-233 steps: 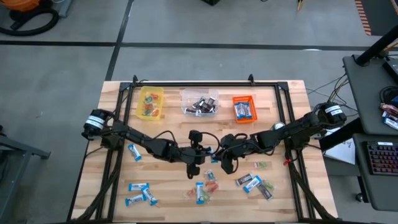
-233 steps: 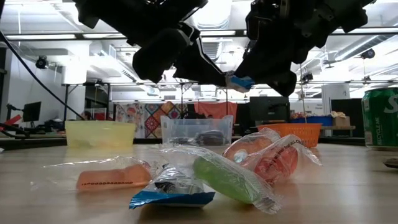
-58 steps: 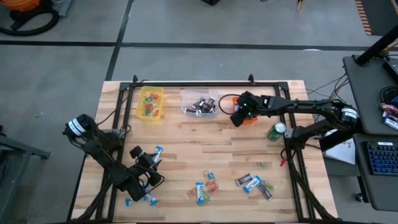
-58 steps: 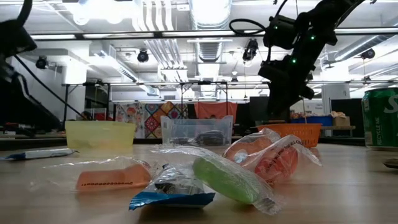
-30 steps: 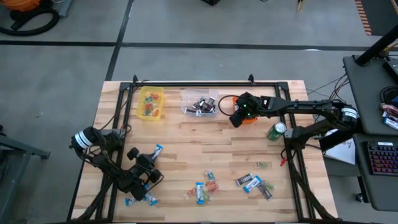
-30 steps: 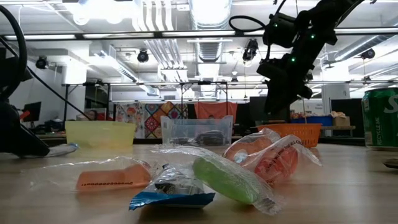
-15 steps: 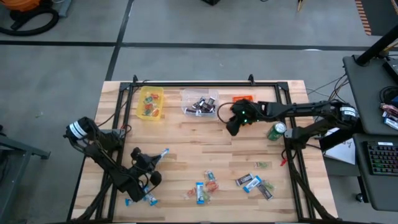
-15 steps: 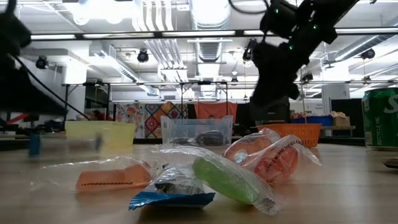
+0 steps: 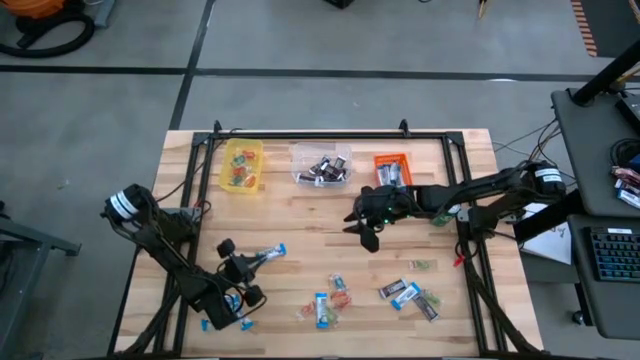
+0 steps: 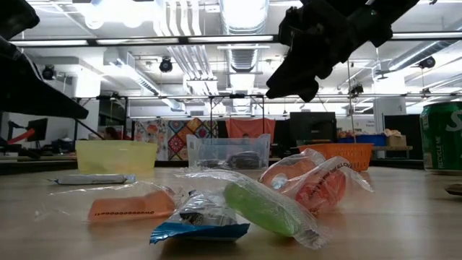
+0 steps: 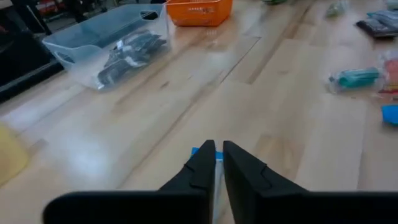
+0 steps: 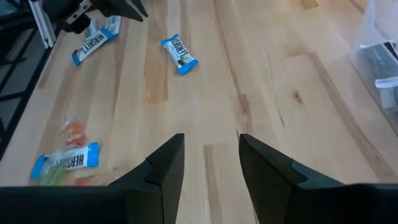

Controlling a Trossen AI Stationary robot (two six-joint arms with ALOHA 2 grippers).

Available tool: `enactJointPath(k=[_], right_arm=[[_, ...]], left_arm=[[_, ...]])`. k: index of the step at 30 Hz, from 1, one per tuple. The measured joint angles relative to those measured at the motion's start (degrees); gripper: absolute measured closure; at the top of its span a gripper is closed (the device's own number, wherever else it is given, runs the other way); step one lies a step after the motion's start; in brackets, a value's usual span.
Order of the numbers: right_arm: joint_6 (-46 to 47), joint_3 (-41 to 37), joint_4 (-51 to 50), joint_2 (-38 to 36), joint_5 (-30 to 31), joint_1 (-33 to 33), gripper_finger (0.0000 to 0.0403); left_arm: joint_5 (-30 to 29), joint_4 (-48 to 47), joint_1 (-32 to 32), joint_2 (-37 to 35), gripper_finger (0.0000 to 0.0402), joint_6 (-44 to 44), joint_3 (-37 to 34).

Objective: Organize candy in baskets
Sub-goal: Put the white chocolate bar chocolate into the orange bin

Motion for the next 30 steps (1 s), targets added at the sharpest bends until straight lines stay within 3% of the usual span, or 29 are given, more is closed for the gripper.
enactJointPath(k=[7, 12, 17, 24, 26, 30], right_arm=[[-0.37, 0.0, 0.29, 0.0, 0.2, -0.02, 0.0259], [-0.41, 0.0, 1.76, 0.0, 0.22, -0.02, 0.0259], [-0.4, 0.0, 1.75, 0.0, 0.25, -0.53, 0.0259], [-0.38, 0.0, 2.09, 0.0, 2.36, -1.22, 0.0259], [-0.38, 0.0, 2.63, 0.0, 2.56, -1.21, 0.0259], [-0.29, 0.0, 2.68, 0.0, 2.35, -1.16, 0.0259]], left_arm=[[0.87, 2.86, -1.37, -2.87, 0.0337, -1.39, -5.46], [2.27, 11.97, -1.52, -7.81, 0.0364, 3.26, -12.53], [6.06, 29.31, -0.21, -15.8, 0.0398, 19.33, -18.26], [25.66, 55.67, 7.89, -27.82, 0.0401, 53.11, -24.84], [30.61, 58.02, 11.88, -30.47, 0.0401, 57.11, -27.98], [38.36, 62.3, 18.5, -33.0, 0.04, 54.93, -31.92]])
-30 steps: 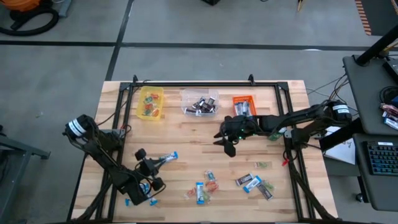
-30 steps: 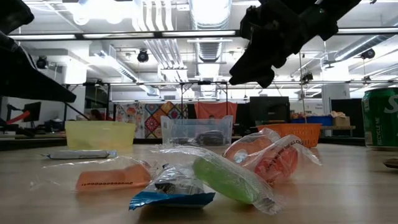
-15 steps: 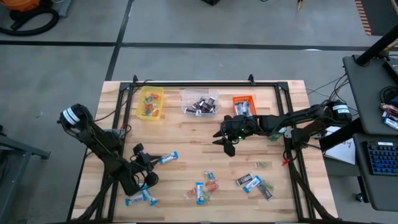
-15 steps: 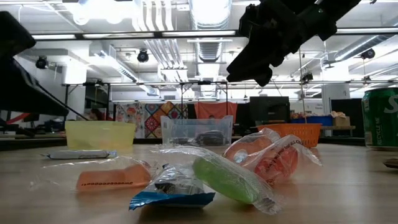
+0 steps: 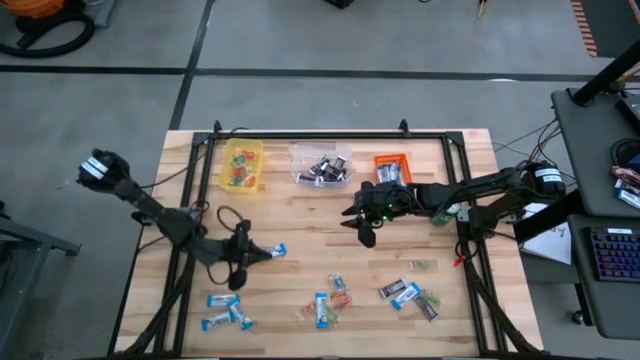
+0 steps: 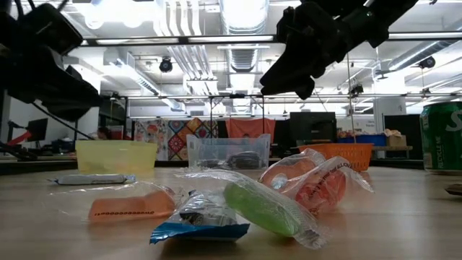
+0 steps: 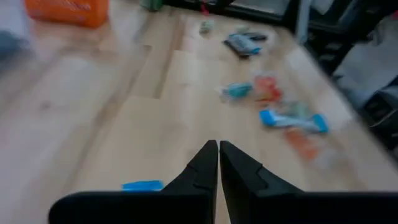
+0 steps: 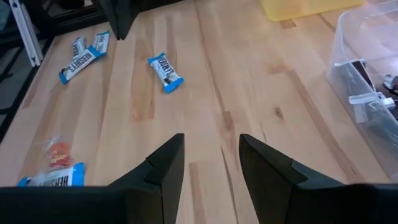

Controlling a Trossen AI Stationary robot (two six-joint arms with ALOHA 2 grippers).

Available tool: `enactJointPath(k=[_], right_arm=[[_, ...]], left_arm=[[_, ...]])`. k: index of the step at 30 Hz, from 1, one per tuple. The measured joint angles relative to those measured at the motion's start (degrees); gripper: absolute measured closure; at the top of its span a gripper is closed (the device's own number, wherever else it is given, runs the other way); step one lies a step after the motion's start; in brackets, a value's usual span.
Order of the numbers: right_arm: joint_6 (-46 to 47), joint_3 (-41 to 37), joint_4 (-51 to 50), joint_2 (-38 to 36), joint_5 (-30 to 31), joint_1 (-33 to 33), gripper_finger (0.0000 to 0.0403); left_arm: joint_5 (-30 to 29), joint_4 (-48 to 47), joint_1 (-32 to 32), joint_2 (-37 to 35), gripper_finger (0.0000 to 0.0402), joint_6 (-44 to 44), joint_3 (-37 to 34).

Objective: Organize candy in baskets
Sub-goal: Put the white chocolate bar chocolate into the orange bin

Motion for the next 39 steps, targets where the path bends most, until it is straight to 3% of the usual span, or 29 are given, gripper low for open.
enactJointPath(k=[6, 15, 19, 39], right_arm=[[-0.06, 0.0, -0.1, 0.0, -0.1, 0.0, 0.0259], [0.7, 0.0, -0.08, 0.0, -0.1, 0.0, 0.0259], [0.71, 0.0, -0.07, 0.0, 0.62, 0.0, 0.0259], [5.57, 0.02, 2.41, -0.02, 2.99, 0.0, 0.0259]], left_arm=[[1.03, -1.14, 0.67, 2.8, 0.0364, -1.73, 0.97], [1.17, -11.64, 0.57, 10.38, 0.0241, -3.18, 5.51], [1.19, -13.03, 0.33, 12.91, 0.0207, -3.54, 5.82], [-4.65, -23.24, -0.13, 14.26, 0.0201, -4.22, 5.58]])
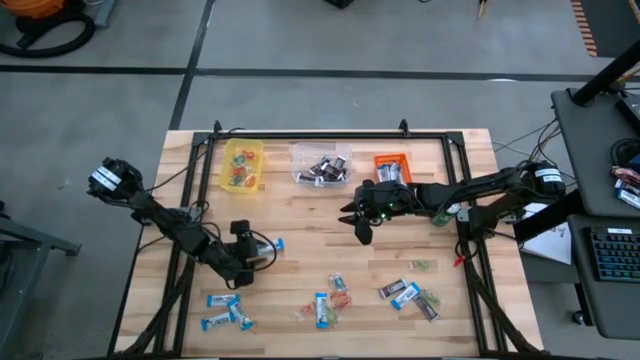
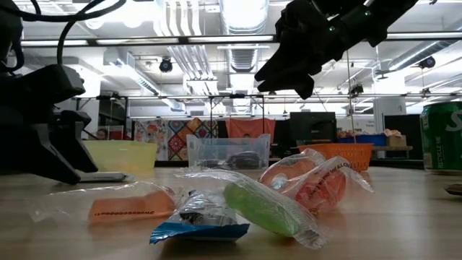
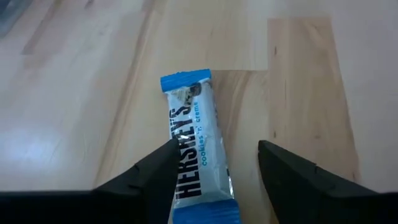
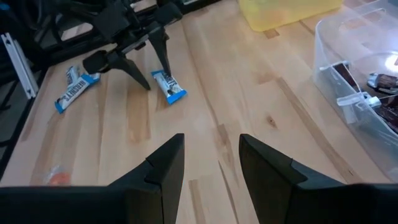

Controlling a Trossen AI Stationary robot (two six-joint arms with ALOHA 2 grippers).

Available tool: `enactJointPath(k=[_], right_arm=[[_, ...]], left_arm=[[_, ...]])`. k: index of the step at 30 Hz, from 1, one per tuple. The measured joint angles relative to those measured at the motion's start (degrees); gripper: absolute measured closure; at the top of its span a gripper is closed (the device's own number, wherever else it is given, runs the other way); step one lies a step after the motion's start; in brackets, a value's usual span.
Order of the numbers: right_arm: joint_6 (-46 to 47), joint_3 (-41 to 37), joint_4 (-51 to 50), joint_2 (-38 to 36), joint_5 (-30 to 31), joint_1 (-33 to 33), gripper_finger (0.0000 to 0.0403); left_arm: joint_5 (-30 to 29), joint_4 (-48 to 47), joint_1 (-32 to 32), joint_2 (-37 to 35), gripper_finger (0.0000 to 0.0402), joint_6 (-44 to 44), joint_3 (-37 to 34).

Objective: Organize candy in baskets
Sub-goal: Put the white chocolate bar chocolate into the orange bin

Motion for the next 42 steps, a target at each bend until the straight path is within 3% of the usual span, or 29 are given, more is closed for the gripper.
enactJointPath(k=[6, 17, 24, 32, 37, 42], right_arm=[[0.49, 0.0, 0.39, 0.0, 0.05, 0.0, 0.0259], [0.62, 0.0, 0.97, 0.0, 0.98, 0.0, 0.0259], [0.61, 0.0, 1.36, 0.0, 0.98, 0.02, 0.0259], [0.44, 0.0, 1.38, 0.0, 0.97, 0.34, 0.0259], [0.42, 0.0, 1.61, 0.0, 0.98, 1.03, 0.0259], [-0.1, 0.0, 1.83, 0.0, 0.96, 1.78, 0.0259]], left_arm=[[-1.2, 0.17, 0.02, -0.05, 0.0242, -0.56, -1.11], [-0.87, 1.61, 0.0, -0.44, 0.0394, 0.85, -1.22], [0.2, 4.04, -0.13, -4.97, 0.0387, 4.78, -0.02], [-0.79, 1.86, -0.63, -10.16, 0.0374, 1.85, -1.58], [-1.01, 3.64, -1.4, -10.68, 0.0321, -7.47, -1.92], [-1.4, 6.23, -3.19, -8.19, 0.0235, -12.97, -1.92]])
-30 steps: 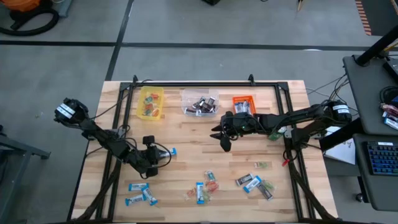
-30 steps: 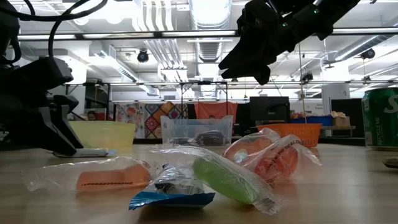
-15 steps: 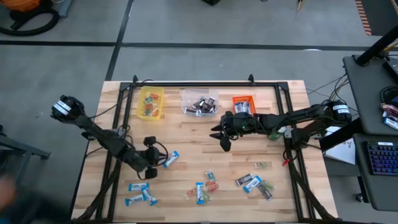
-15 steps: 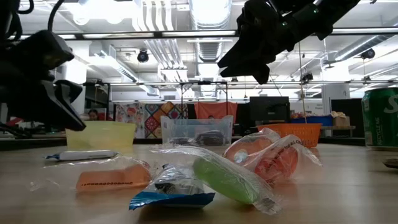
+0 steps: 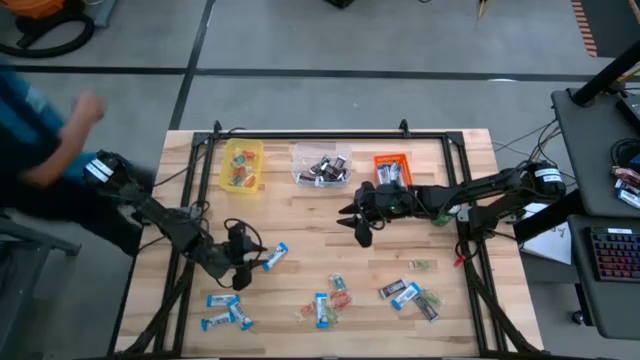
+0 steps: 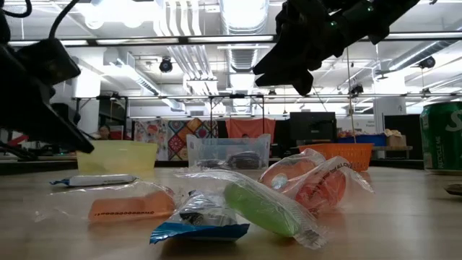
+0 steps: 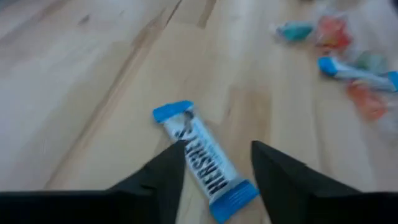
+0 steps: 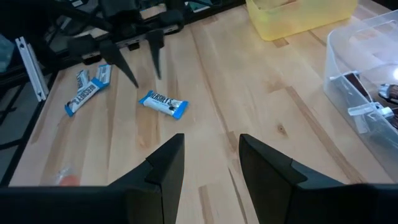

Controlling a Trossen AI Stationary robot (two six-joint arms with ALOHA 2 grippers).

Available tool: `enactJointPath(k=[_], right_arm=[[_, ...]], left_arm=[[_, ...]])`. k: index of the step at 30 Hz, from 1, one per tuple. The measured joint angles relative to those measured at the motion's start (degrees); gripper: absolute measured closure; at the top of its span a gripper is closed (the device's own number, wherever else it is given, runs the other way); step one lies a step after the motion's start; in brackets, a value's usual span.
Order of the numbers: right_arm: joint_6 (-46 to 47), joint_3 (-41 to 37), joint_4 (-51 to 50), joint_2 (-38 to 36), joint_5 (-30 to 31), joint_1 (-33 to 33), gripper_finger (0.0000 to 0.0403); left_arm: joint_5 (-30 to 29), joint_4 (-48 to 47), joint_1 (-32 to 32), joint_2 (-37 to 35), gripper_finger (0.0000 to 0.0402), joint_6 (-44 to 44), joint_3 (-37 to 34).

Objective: Organize candy in baskets
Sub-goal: Put the white chocolate bar chocolate into the orange bin

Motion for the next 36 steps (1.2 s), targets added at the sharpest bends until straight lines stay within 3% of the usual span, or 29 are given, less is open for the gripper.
enactJointPath(k=[4, 8, 18, 26, 36], right_arm=[[-0.54, 0.0, 0.37, 0.0, 0.0, 0.51, 0.0259], [-0.94, 0.0, 0.4, 0.0, 0.02, 0.77, 0.0259], [-1.02, 0.0, 0.45, 0.0, 0.09, 0.86, 0.0259], [-1.0, 0.0, 0.43, 0.0, 0.11, 0.86, 0.0259], [1.33, 0.0, 0.88, 0.0, 0.13, 0.86, 0.0259]], left_arm=[[-1.8, 0.85, -0.74, 4.19, 0.017, -2.91, 0.0], [-1.85, 4.34, -0.81, 8.56, 0.0135, -3.35, 0.0], [-3.5, 13.42, -0.91, 19.58, 0.0147, -5.17, 0.16], [-7.74, 14.64, -1.66, 24.27, 0.0213, -5.65, 0.24], [-10.66, 14.32, -2.32, 23.77, 0.0385, -4.47, 0.02]])
